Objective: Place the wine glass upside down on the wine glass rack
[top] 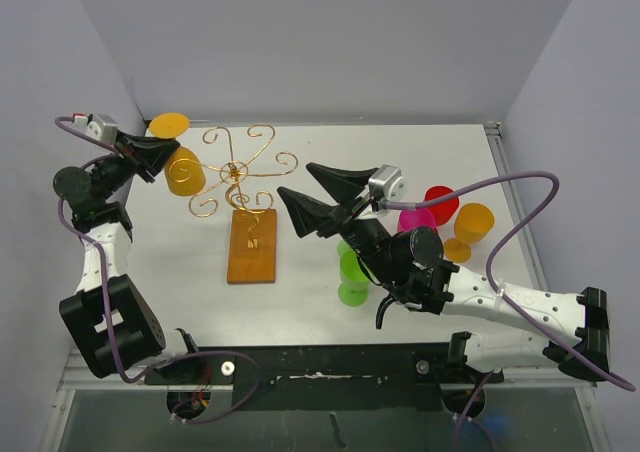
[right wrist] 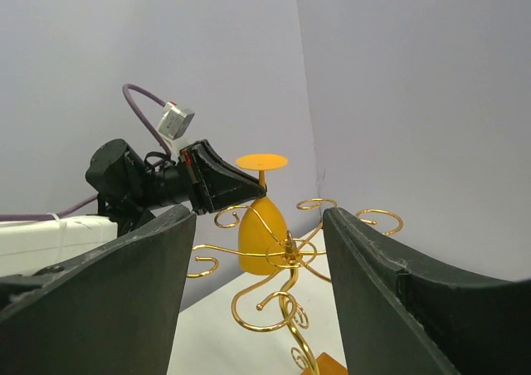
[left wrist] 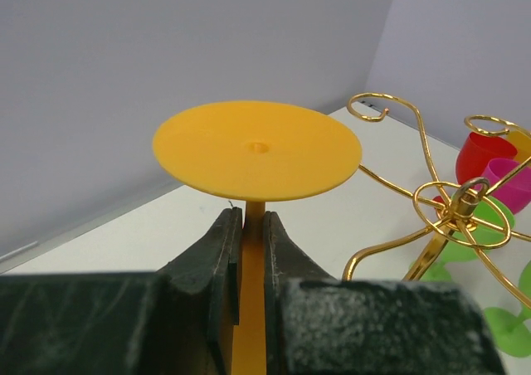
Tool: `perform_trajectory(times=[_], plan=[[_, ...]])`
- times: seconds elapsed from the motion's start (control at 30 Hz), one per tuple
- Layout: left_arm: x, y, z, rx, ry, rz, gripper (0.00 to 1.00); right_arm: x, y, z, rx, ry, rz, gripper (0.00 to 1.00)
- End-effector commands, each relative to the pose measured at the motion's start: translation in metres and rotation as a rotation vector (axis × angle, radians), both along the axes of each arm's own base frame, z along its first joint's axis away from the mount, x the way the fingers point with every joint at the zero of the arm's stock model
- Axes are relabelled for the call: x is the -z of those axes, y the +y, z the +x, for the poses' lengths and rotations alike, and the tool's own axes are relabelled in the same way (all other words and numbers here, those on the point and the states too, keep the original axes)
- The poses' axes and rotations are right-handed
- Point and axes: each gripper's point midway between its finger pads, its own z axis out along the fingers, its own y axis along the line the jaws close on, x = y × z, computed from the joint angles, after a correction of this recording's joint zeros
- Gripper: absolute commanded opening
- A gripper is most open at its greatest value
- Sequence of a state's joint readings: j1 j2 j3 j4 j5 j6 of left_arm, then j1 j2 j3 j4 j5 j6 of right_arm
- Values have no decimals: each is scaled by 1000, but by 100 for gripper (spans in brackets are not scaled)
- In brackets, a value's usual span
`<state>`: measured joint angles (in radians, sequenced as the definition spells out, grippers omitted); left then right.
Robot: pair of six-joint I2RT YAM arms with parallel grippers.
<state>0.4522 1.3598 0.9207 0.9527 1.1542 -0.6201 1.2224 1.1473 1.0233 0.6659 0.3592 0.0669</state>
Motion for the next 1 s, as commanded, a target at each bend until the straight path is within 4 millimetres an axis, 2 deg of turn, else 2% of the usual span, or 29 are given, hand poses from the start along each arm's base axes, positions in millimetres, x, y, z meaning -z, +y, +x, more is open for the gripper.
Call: perform_trajectory(times=[0.0,0.17,0.37,0.6,0.97], plan=[[-8,-11,-6,38,-68,71,0,-34,-13,-6,-16,-24,95,63],[1,-18,2,79,-54,64,0,-35,-8,-5,-24,-27,92,64],[7,-28,1,144,-53,66,0,-36,-2,-4,-28,-34,80,63],[9,-58,-8,272,-45,40,0,-36,-1,-4,-30,-38,85,63],[12,-67,-5,289,-43,23,0,-37,-4,-5,-29,-36,91,63]])
